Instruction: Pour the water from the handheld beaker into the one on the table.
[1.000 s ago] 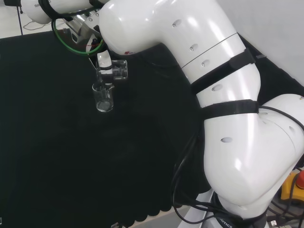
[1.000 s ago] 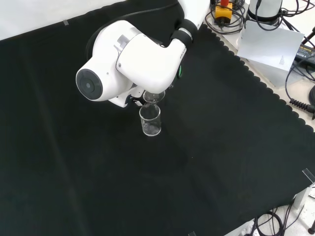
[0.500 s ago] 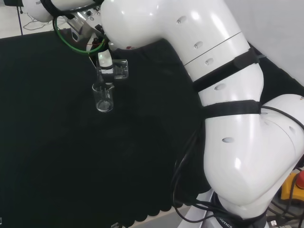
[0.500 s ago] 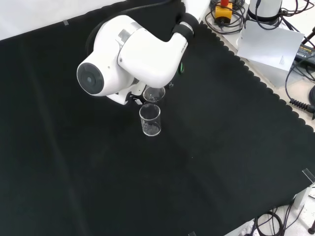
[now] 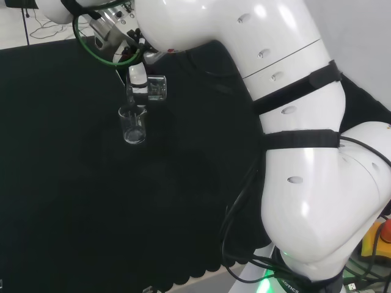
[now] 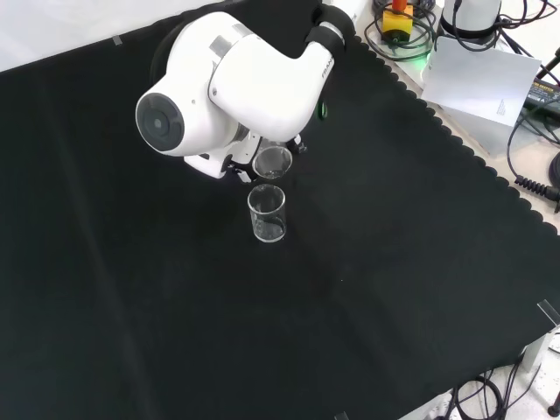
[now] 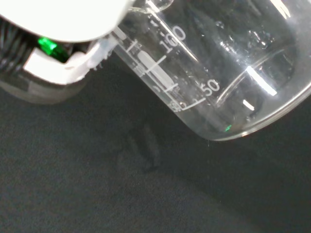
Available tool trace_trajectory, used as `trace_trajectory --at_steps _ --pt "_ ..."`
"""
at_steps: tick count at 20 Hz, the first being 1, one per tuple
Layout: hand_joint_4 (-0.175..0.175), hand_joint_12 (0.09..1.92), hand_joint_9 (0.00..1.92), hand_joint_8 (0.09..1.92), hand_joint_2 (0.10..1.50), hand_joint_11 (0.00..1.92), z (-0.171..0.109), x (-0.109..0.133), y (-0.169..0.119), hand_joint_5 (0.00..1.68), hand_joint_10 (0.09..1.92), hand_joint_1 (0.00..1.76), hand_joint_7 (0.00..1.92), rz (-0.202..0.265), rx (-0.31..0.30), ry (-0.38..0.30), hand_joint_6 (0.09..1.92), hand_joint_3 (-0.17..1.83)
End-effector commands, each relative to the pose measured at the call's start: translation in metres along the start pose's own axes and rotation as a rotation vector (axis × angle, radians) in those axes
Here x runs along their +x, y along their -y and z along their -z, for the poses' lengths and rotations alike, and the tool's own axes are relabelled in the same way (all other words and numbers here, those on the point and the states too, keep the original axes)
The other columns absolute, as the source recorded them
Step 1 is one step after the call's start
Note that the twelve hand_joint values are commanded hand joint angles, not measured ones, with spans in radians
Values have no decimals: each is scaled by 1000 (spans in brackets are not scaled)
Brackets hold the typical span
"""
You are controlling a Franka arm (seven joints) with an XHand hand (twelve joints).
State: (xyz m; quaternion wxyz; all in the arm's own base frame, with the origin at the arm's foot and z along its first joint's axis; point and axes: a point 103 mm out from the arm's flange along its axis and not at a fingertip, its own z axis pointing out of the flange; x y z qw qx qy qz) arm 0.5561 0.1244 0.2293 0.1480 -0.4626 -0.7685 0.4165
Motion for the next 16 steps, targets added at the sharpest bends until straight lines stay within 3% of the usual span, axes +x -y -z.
trace_trajectory --at_steps 1,9,16 --pt "175 678 1842 164 541 1407 -1 -1 1 1247 87 1123 1791 6 -5 -3 857 911" --pt "175 677 1842 165 542 1408 -4 -2 3 1247 87 1123 1790 24 -35 -24 857 910" --pt "175 676 1842 166 542 1407 -5 -6 8 1247 87 1123 1789 46 -106 -51 857 909"
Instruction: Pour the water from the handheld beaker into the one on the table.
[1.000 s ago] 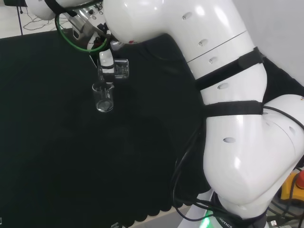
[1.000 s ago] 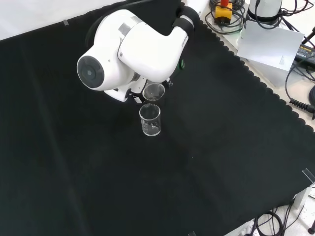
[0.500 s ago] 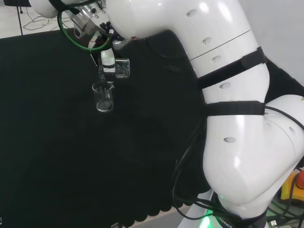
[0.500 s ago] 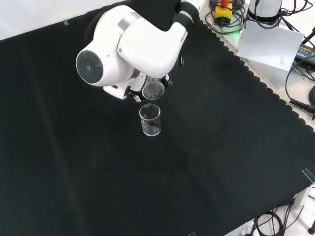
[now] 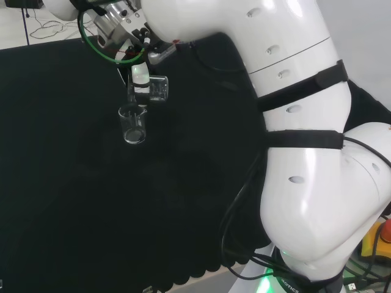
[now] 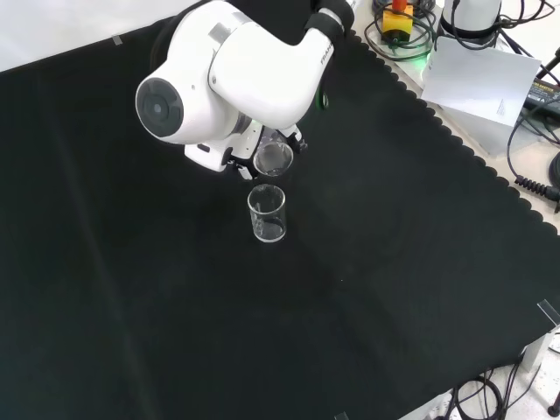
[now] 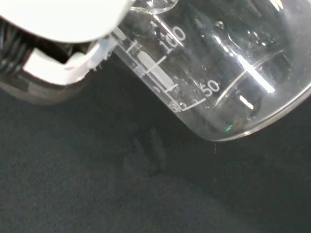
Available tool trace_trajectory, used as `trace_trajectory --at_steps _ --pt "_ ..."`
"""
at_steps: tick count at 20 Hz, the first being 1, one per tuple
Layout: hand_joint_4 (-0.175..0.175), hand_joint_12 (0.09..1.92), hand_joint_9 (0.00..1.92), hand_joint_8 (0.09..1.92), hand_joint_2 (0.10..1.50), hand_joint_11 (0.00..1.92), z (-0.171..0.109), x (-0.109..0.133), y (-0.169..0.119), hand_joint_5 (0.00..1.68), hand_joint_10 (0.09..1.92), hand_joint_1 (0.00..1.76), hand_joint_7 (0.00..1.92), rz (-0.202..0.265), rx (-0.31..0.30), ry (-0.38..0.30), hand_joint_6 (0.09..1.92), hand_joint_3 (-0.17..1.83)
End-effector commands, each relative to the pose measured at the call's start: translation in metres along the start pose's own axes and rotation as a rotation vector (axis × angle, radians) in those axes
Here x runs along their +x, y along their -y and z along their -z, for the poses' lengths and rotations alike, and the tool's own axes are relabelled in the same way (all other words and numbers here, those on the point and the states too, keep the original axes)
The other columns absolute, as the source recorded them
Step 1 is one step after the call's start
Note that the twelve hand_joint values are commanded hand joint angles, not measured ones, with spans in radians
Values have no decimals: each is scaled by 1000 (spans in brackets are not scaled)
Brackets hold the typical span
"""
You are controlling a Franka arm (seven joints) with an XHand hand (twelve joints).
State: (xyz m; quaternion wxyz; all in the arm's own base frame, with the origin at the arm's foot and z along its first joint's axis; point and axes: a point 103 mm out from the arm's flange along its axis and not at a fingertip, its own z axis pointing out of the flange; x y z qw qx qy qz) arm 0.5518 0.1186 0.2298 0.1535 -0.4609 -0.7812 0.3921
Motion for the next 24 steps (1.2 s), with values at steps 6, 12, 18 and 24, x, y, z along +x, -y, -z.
trace_trajectory --at_steps 6,12,18,24 --pt "175 676 1842 166 543 1406 -2 -10 9 1246 87 1123 1789 37 -151 -56 857 909" --pt "175 675 1842 167 543 1403 -8 -22 13 1246 87 1123 1788 64 -225 -106 858 908" --pt "175 674 1841 168 544 1398 -16 -37 15 1245 87 1122 1785 83 -289 -166 858 907" --pt "175 676 1839 169 545 1396 -22 -44 13 1245 87 1122 1784 111 -360 -209 858 906"
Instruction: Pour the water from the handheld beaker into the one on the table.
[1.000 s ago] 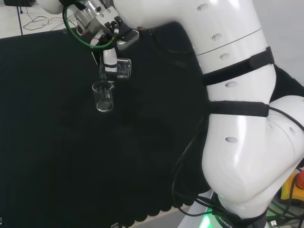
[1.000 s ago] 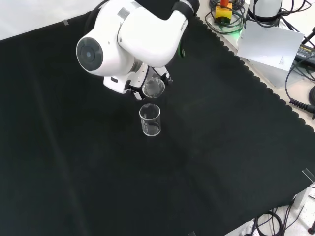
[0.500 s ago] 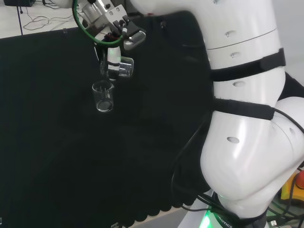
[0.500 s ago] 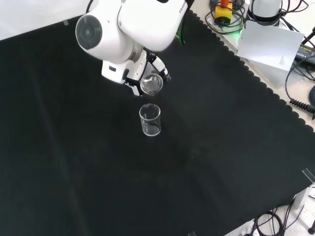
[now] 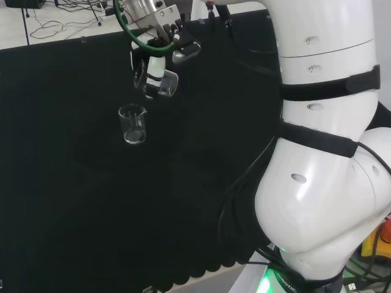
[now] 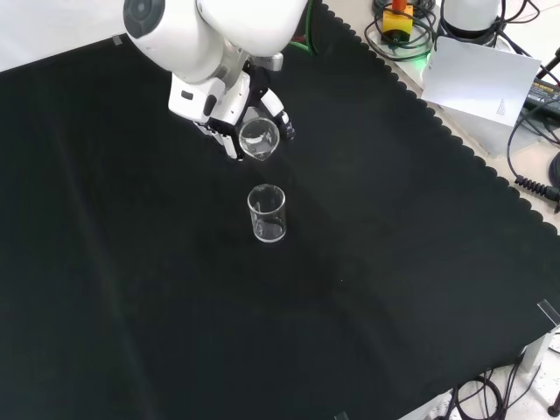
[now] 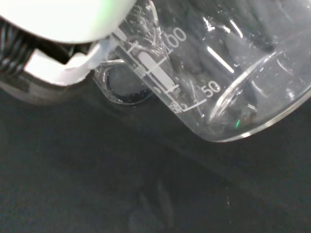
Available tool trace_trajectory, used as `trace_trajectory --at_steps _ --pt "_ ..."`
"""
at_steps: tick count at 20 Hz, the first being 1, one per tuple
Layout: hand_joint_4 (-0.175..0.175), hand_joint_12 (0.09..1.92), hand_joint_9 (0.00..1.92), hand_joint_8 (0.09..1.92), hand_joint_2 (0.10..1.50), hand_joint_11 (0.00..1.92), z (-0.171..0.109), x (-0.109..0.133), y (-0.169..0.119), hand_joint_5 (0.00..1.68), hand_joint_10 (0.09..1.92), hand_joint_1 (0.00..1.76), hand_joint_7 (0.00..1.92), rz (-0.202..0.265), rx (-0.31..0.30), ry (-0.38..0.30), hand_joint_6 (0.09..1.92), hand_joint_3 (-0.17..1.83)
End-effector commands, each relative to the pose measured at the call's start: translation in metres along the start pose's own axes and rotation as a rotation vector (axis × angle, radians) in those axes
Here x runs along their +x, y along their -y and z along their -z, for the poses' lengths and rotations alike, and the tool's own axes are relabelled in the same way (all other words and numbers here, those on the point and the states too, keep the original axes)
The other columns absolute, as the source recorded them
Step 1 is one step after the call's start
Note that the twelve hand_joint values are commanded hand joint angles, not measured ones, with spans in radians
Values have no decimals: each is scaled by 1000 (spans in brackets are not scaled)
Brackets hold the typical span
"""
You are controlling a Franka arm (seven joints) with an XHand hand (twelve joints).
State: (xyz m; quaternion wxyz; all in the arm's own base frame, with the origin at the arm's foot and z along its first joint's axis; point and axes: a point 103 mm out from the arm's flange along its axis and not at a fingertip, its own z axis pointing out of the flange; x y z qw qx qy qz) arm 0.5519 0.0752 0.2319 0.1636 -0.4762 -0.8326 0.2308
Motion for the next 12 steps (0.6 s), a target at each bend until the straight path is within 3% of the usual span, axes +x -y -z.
trace_trajectory --at_steps 1,12 --pt "175 676 1839 169 545 1396 -2 -9 2 1245 87 1122 1784 31 -80 -56 858 906" --pt "175 679 1836 171 547 1394 -17 -31 3 1244 87 1122 1782 45 -162 -132 859 904"
